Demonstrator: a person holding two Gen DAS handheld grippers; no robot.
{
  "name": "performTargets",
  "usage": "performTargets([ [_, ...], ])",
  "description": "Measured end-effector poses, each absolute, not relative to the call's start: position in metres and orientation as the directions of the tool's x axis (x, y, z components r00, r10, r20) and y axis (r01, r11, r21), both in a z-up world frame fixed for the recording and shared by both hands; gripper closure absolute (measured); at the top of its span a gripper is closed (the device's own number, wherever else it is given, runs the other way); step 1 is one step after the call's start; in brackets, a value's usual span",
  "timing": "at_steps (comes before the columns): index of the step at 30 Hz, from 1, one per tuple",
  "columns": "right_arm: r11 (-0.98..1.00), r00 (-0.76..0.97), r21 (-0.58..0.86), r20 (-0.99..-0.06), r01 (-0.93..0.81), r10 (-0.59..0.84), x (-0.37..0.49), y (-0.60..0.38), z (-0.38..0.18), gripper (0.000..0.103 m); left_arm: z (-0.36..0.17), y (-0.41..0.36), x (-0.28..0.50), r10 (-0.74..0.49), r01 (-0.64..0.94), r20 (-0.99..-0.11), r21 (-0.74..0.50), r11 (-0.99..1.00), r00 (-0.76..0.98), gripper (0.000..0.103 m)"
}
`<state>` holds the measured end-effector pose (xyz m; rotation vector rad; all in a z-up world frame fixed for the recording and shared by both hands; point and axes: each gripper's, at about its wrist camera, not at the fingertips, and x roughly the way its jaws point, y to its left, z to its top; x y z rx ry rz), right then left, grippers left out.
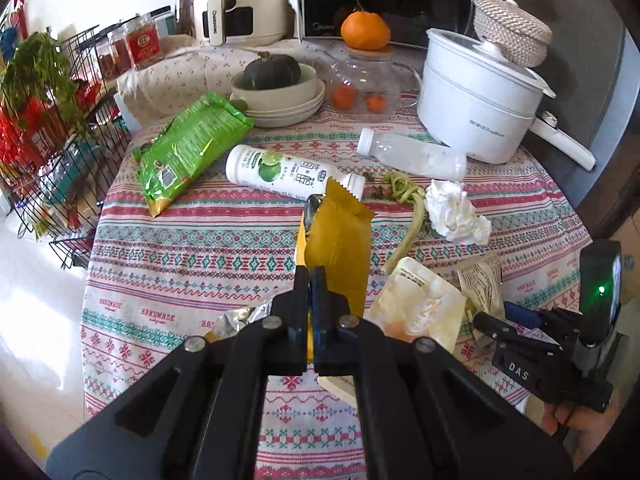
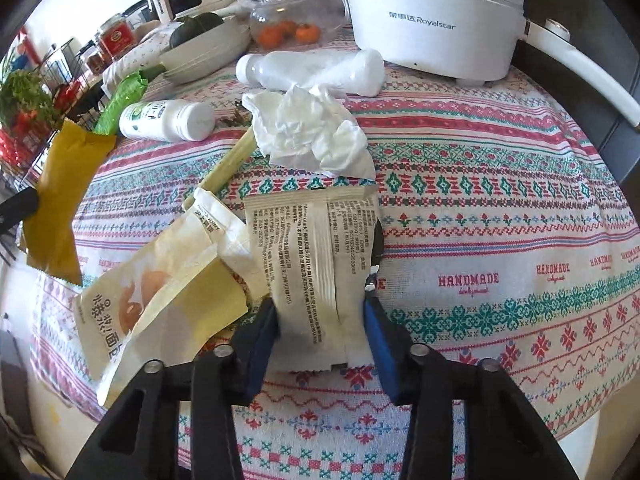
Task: Collect trash
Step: 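Grasp the white snack packet with the right gripper and lift toward the bin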
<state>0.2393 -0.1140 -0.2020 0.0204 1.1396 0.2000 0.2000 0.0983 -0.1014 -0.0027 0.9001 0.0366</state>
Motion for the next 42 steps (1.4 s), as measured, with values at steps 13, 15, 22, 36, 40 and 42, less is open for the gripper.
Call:
performTargets([
  [13,0.981,0.46,0.137,-0.868,-0.139,0.186,0.211,-0.153,-0.147,0.075,-0.075,0.063,0.165,-0.065,0.086,-0.75,-0.011,0.996,0.658,0.101],
  [15,0.981,0.476,0.14,-0.859,-0.135,0.188,0.202,-0.163,-0.135,0.075,-0.07,0.055,0.159,-0.085,0.112,-0.743,-0.014,0.994,0.664,0.101],
  [22,0.981,0.518,0.159,-0.833,-0.115,0.196,0.165,-0.207,-0.094,0.075,-0.057,0.018,0.133,-0.154,0.209,-0.713,-0.011,0.978,0.684,0.101],
  [36,0.984,0.516,0.175,-0.842,-0.017,0.159,0.084,-0.315,-0.076,0.074,-0.068,-0.075,0.085,-0.328,0.46,-0.747,-0.034,0.887,0.578,0.101],
  [40,0.986,0.497,0.168,-0.856,0.013,0.139,0.065,-0.34,-0.083,0.074,-0.081,-0.1,0.074,-0.352,0.513,-0.774,-0.041,0.858,0.527,0.101],
  [42,0.985,0.478,0.17,-0.868,0.028,0.136,0.058,-0.35,-0.091,0.074,-0.09,-0.109,0.07,-0.359,0.533,-0.791,-0.05,0.845,0.495,0.101],
])
